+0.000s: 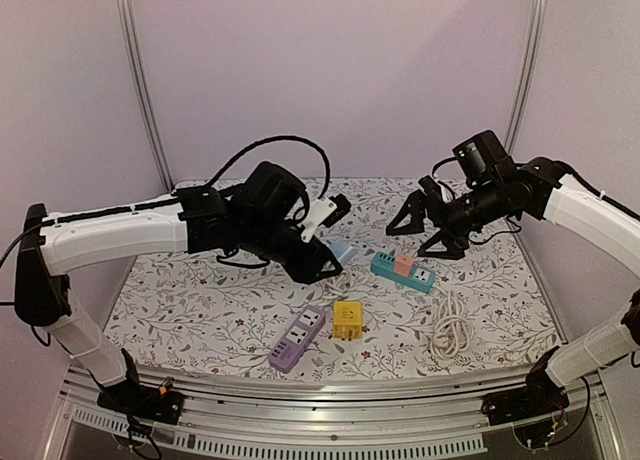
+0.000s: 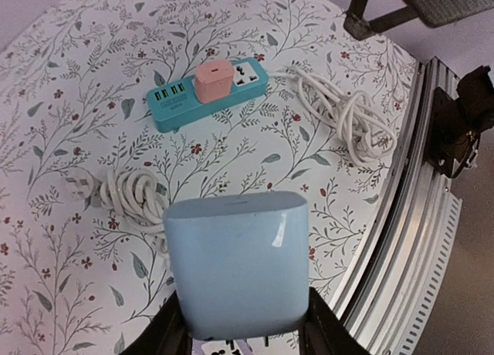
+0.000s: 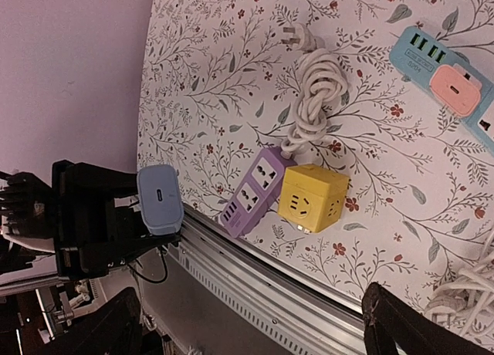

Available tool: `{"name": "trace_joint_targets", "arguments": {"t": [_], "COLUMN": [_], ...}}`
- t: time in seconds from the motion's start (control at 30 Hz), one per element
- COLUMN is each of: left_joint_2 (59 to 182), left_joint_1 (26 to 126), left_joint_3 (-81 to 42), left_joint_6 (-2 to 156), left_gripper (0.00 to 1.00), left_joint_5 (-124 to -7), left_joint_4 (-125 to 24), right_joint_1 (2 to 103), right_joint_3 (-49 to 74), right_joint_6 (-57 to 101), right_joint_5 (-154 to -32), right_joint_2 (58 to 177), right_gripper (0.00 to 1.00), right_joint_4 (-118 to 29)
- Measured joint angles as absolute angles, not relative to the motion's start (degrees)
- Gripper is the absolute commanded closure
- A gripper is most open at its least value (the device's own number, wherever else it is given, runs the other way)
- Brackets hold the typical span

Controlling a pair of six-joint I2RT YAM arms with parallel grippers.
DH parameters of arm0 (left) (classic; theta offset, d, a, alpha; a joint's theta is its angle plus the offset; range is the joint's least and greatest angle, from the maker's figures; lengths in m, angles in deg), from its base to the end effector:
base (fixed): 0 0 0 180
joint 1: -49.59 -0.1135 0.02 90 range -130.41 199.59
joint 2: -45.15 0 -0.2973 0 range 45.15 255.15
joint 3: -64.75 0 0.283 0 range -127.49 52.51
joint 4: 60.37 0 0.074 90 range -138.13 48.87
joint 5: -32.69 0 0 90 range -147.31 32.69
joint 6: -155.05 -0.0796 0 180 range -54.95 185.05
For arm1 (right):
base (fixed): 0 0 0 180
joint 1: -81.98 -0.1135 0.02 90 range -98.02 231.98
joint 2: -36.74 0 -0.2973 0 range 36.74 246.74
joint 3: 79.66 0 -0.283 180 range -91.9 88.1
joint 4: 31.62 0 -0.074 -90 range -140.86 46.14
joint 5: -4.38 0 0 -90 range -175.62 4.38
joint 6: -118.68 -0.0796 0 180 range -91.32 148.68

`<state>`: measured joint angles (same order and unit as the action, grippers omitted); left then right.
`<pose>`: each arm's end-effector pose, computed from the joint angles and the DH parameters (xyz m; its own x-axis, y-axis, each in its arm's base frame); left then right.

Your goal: Insert the plug

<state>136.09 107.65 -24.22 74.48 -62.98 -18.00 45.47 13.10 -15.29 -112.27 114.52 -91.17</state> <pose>0.2141 -0.3583 0.2940 -0.5092 0.5087 -0.6942 0.8093 0.5574 -0.1853 0.2435 0.2246 0.3392 -0.9735 0.0514 -0.2229 -0.1211 0.7106 0.6931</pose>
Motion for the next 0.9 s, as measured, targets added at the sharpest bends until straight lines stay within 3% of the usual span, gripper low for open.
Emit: {"name": "trace_joint_targets", "arguments": {"t": [0.9], "left_joint_2": [142.82], "left_joint_1": [108.79], "left_joint_3": [-28.96], "left_joint_6": [55.31], "left_gripper": [1.0], "left_joint_5": [-72.55], "left_joint_4": [-25.32], "right_joint_1": [45.14], "right_joint_3": [12.97], "right_joint_6": [-20.84], "right_joint_5": [-128.56], "right_joint_2": [118.37], "right_gripper": [0.14], "right_joint_4": [-87.15]}}
